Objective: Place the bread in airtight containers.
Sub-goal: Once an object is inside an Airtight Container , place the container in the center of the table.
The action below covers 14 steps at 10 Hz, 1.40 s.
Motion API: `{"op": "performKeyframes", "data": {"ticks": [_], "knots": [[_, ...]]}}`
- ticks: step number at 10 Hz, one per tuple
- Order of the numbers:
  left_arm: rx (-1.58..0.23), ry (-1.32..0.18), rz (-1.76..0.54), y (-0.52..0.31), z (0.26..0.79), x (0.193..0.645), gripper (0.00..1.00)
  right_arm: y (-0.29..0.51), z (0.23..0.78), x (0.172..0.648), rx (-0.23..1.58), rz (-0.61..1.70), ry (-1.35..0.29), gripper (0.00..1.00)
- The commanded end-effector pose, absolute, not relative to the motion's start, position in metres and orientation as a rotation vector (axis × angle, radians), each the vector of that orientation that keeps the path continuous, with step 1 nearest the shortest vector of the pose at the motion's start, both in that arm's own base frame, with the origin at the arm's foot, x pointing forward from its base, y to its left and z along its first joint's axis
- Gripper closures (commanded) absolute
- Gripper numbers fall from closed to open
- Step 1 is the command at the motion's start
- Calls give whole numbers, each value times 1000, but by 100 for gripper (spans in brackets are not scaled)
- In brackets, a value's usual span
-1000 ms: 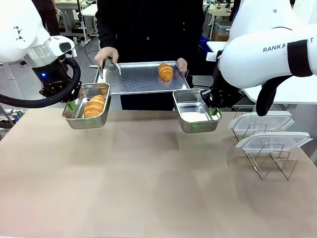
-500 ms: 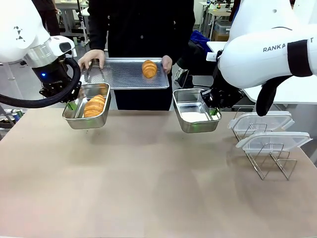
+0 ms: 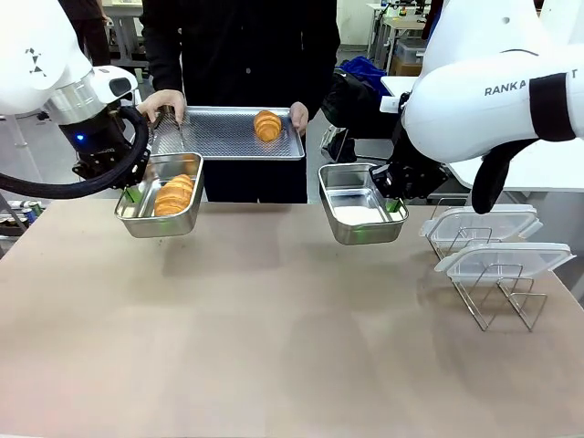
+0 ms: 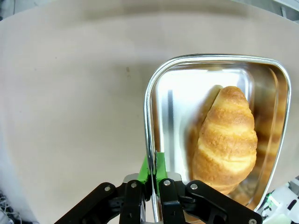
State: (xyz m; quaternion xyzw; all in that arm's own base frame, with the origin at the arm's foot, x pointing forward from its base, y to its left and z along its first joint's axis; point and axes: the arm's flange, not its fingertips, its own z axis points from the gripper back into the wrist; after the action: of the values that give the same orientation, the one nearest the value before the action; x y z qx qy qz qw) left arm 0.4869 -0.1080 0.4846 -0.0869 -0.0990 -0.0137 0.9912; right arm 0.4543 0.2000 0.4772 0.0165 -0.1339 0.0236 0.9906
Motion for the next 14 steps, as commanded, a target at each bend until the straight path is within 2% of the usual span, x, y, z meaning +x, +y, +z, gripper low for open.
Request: {"op": "performKeyframes", "data": {"ticks": [1,4,8,14], "knots": [[-176,-206,-28,-107,488,486,100,199,481,455,46,45,-286,100],[-154,-186,-12,-101,478,489,95,199,481,455,46,45,-286,100],[-141,-73,47,-63,421,489,95,199,481,455,46,45,-286,100],[-108,-58,16,-64,349,486,95,199,481,455,46,45,-286,100]]}}
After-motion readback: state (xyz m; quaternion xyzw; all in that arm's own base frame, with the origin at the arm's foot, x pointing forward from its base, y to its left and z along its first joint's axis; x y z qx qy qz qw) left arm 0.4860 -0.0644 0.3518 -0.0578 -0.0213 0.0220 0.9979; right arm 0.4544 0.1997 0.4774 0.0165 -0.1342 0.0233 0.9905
